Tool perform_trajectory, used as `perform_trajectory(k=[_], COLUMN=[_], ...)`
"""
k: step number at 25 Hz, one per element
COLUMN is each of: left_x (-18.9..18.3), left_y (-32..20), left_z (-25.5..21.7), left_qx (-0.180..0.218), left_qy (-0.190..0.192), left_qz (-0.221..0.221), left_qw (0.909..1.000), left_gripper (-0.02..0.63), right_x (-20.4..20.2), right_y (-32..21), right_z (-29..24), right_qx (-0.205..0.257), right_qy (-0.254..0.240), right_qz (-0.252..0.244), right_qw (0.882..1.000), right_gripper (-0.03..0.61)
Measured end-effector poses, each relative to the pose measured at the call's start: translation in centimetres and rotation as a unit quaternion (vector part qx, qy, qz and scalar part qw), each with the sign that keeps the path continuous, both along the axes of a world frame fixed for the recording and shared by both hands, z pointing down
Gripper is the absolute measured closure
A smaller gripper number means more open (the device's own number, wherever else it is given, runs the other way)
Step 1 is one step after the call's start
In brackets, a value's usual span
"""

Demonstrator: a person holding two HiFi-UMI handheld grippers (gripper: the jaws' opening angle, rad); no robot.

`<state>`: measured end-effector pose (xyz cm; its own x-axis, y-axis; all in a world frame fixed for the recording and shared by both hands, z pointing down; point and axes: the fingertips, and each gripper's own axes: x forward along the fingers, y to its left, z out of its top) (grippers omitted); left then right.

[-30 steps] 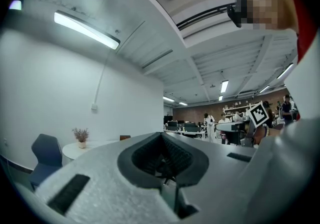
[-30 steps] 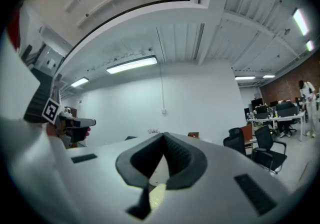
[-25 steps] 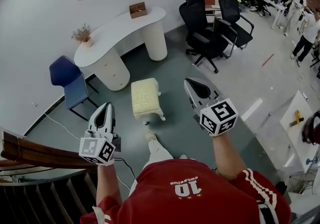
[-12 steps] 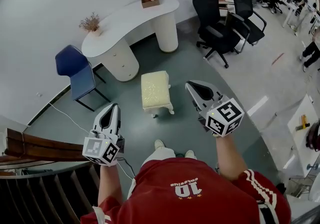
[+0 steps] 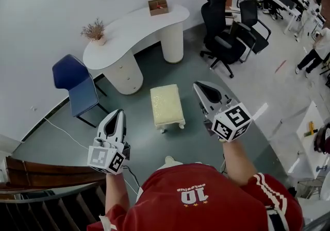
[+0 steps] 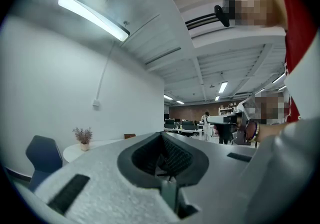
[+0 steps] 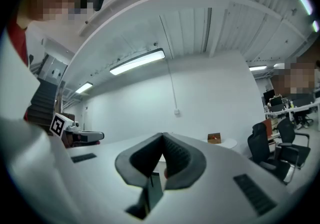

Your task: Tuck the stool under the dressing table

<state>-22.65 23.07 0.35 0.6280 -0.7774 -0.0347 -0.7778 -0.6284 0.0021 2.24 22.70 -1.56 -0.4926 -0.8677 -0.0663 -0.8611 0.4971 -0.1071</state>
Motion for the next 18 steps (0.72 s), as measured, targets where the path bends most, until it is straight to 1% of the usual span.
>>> perform_trajectory(k=[2, 3, 4, 5, 6, 7, 9, 10, 11, 13, 15, 18], left_x=[-1.4, -1.7, -1.9, -2.1, -2.2, -2.4, -2.6, -2.5, -2.4, -2.1, -1.8, -1.1], left_y=[-1.8, -2.6, -3.2, -3.7, -4.1, -4.6, -5.6, -6.1, -6.6, -7.1, -7.7, -8.9], left_z=[-0.2, -0.1, 0.0, 0.1, 0.0, -0.1, -0.1, 0.0, 0.1, 0.6, 1.4, 3.5], left_qx=[0.006, 0.006, 0.007, 0.007, 0.010, 0.012, 0.008, 0.002, -0.003, -0.008, -0.013, -0.041], left_qy=[-0.008, -0.016, -0.024, -0.028, -0.028, -0.023, -0.005, 0.004, 0.012, 0.015, 0.008, 0.017], left_qz=[0.009, 0.020, 0.030, 0.038, 0.040, 0.041, 0.043, 0.047, 0.052, 0.061, 0.068, 0.084], left_qw=[0.9999, 0.9997, 0.9992, 0.9989, 0.9987, 0.9988, 0.9990, 0.9989, 0.9986, 0.9980, 0.9976, 0.9955], left_gripper=[0.609, 0.568, 0.493, 0.444, 0.398, 0.334, 0.161, 0.110, 0.084, 0.058, 0.052, 0.052], right_x=[-1.7, -2.5, -3.3, -3.9, -4.4, -4.6, -4.9, -5.0, -5.1, -5.4, -5.5, -5.3], right_y=[-1.3, -1.8, -2.1, -2.4, -2.6, -2.8, -3.6, -4.1, -4.5, -5.4, -6.3, -7.5], right_z=[-0.7, -1.0, -1.3, -1.7, -2.0, -2.3, -2.4, -2.3, -2.1, -1.5, -0.7, 1.8], right_qx=[0.011, 0.017, 0.022, 0.028, 0.035, 0.042, 0.047, 0.044, 0.040, 0.030, 0.017, -0.014], right_qy=[0.010, 0.014, 0.015, 0.014, 0.013, 0.013, 0.012, 0.011, 0.009, 0.009, 0.009, 0.016], right_qz=[0.005, 0.000, -0.008, -0.015, -0.017, -0.016, -0.011, -0.010, -0.010, -0.009, -0.005, 0.001], right_qw=[1.000, 1.000, 1.000, 0.999, 0.999, 0.999, 0.999, 0.999, 0.999, 0.999, 1.000, 1.000], right_gripper=[0.572, 0.533, 0.417, 0.354, 0.304, 0.254, 0.128, 0.088, 0.055, 0.026, 0.017, 0.015])
